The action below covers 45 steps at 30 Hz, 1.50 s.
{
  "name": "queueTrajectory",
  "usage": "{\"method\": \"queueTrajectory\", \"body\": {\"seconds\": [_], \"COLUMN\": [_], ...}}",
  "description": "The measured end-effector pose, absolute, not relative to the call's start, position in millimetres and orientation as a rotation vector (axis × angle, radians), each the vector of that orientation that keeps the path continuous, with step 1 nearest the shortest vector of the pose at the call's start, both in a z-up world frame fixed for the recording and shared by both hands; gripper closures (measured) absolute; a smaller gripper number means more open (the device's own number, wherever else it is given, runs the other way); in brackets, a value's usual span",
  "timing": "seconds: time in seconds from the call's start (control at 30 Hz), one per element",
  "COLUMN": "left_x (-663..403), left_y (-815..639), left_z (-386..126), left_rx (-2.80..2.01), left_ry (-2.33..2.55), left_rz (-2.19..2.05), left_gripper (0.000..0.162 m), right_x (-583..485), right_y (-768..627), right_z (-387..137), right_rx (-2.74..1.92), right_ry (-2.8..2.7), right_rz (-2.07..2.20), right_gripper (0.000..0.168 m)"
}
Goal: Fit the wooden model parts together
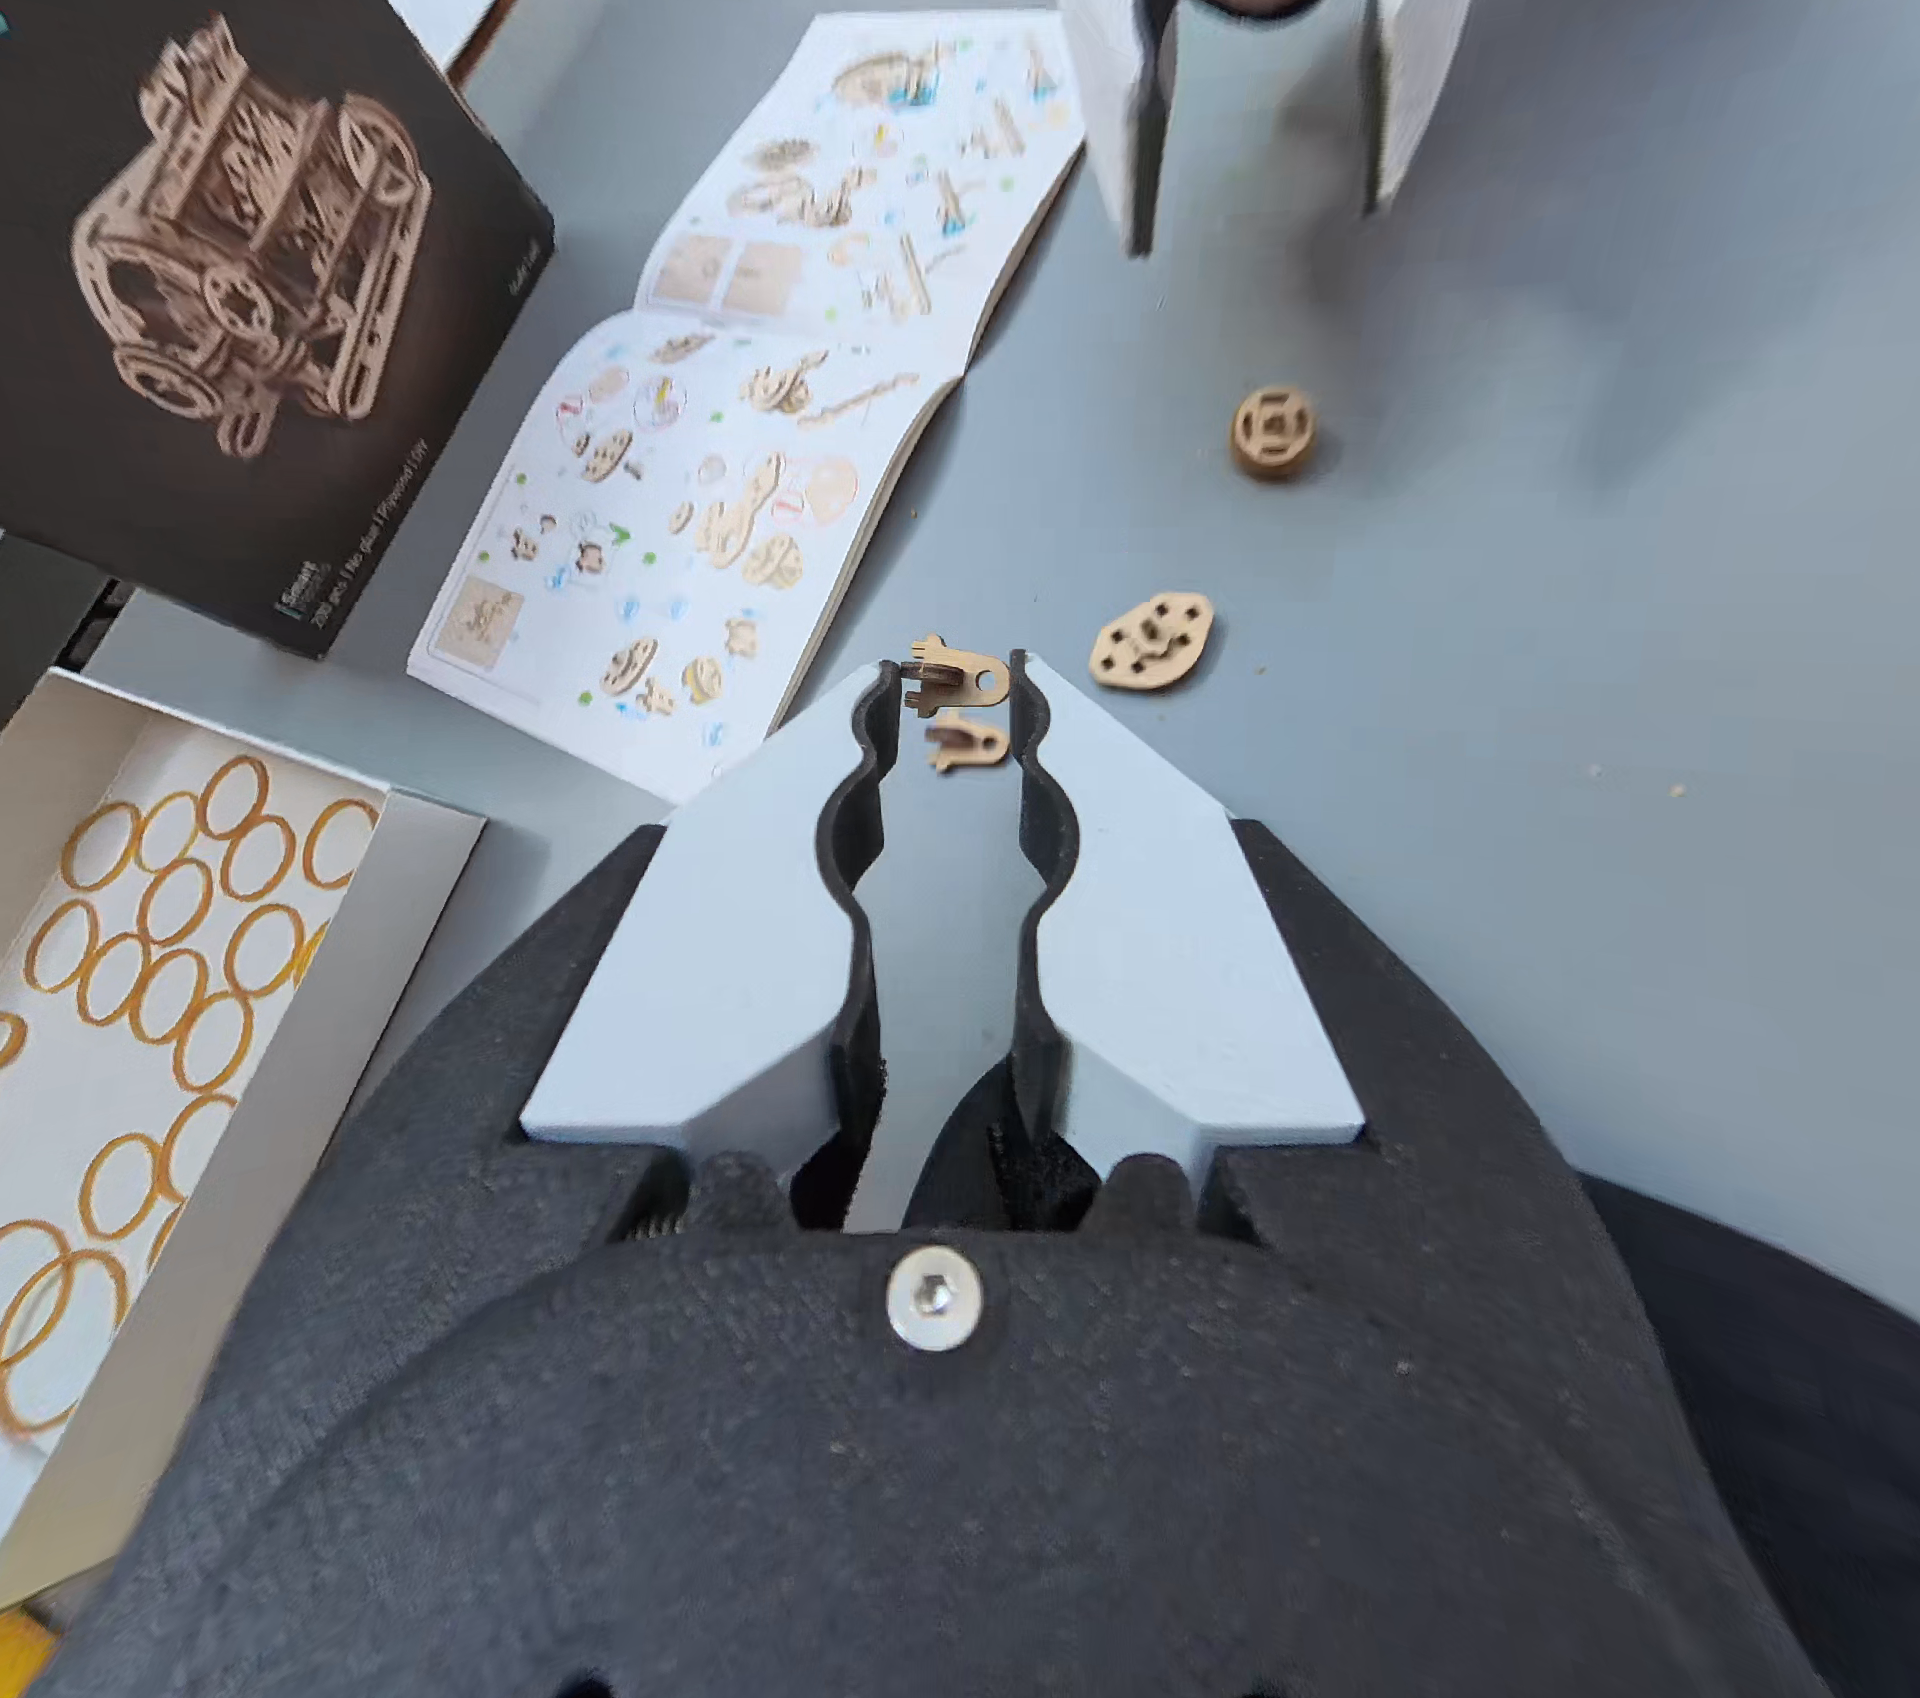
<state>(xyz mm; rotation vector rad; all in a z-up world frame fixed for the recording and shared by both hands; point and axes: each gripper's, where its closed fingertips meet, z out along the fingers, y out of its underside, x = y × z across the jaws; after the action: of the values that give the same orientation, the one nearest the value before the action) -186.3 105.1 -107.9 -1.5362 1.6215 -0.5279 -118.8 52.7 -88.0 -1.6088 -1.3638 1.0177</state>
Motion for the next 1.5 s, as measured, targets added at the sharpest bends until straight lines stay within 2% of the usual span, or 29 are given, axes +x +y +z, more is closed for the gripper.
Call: {"method": "queueTrajectory", "body": {"seconds": [0.17,0.33,0.5,0.8,1.1,1.4,1.5], "left_x": [-162,-157,-154,-151,-149,-146,-145], "left_y": [62,36,26,19,16,7,4], "left_z": [-51,-26,-24,-23,-27,-40,-44], "left_rx": [-1.355,-1.208,-1.141,-1.116,-1.121,-1.178,-1.2], "left_ry": [1.417,1.352,1.344,1.317,1.328,1.414,1.441], "left_rz": [-0.899,-1.037,-1.117,-1.252,-1.279,-1.357,-1.376], "left_gripper": [0.143,0.143,0.143,0.143,0.143,0.143,0.143], "right_x": [-141,-148,-142,-152,-155,-155,-155], "right_y": [46,37,39,26,24,14,12], "right_z": [-60,-34,-25,-33,-29,-40,-46], "right_rx": [-1.394,-1.356,-1.363,-1.206,-1.165,-1.04,-1.023], "right_ry": [-1.328,-1.174,-1.076,-1.295,-1.3,-1.507,-1.549], "right_rz": [0.909,1.205,1.377,0.963,0.904,0.602,0.54], "right_gripper": [0.135,0.14,0.141,0.147,0.155,0.152,0.159]}}
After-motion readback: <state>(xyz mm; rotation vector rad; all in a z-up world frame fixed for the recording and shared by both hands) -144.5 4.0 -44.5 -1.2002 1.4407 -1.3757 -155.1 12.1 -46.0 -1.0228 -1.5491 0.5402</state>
